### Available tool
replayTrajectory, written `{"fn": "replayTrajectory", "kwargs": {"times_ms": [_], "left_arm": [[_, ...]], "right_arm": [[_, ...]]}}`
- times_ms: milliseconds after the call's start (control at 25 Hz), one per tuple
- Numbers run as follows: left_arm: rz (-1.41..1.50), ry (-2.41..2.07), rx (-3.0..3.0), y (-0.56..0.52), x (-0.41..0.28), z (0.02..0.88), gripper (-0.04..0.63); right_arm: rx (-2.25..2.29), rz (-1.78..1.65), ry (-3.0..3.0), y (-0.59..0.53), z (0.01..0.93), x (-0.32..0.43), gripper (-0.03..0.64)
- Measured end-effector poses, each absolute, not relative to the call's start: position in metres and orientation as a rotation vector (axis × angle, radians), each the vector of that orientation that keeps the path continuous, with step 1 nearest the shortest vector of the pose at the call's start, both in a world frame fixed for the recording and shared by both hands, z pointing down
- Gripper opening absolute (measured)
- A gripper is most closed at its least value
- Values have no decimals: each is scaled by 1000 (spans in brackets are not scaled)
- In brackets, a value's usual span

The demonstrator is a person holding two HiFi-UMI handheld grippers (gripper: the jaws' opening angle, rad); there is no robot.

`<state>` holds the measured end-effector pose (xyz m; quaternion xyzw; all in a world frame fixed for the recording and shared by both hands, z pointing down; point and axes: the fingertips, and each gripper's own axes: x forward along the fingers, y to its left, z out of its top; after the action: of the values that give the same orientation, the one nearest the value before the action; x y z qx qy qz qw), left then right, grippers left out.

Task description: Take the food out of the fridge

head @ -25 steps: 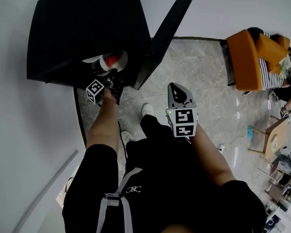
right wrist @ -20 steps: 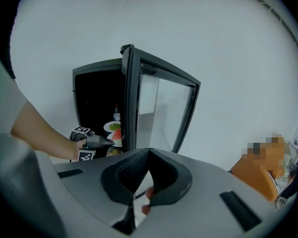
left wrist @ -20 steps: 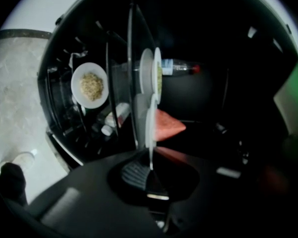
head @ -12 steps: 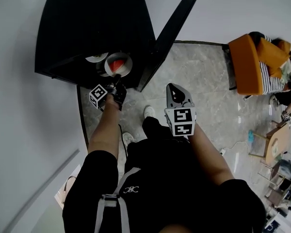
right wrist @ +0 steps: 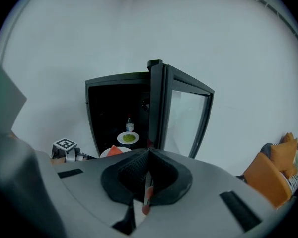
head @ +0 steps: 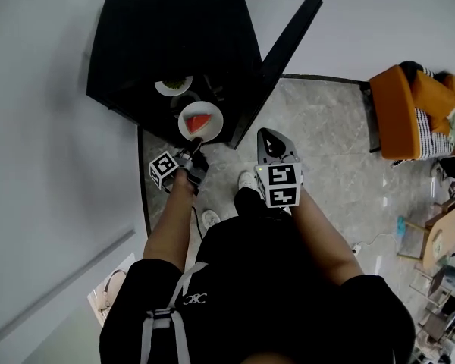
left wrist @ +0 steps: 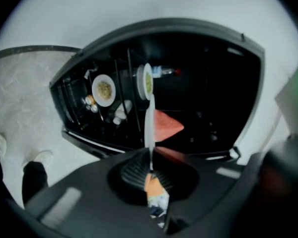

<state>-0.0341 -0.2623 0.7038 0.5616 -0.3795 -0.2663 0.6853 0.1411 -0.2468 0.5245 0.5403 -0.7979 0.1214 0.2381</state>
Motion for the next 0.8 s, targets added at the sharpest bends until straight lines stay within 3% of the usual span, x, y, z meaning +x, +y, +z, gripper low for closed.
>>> {"fn": "replayTrajectory", "kwargs": {"times_ms": [800], "left_arm": [[-602, -858, 1349, -152, -119, 540, 11]], "right_arm": [[1378, 319, -2380, -222, 499, 23, -9]]}}
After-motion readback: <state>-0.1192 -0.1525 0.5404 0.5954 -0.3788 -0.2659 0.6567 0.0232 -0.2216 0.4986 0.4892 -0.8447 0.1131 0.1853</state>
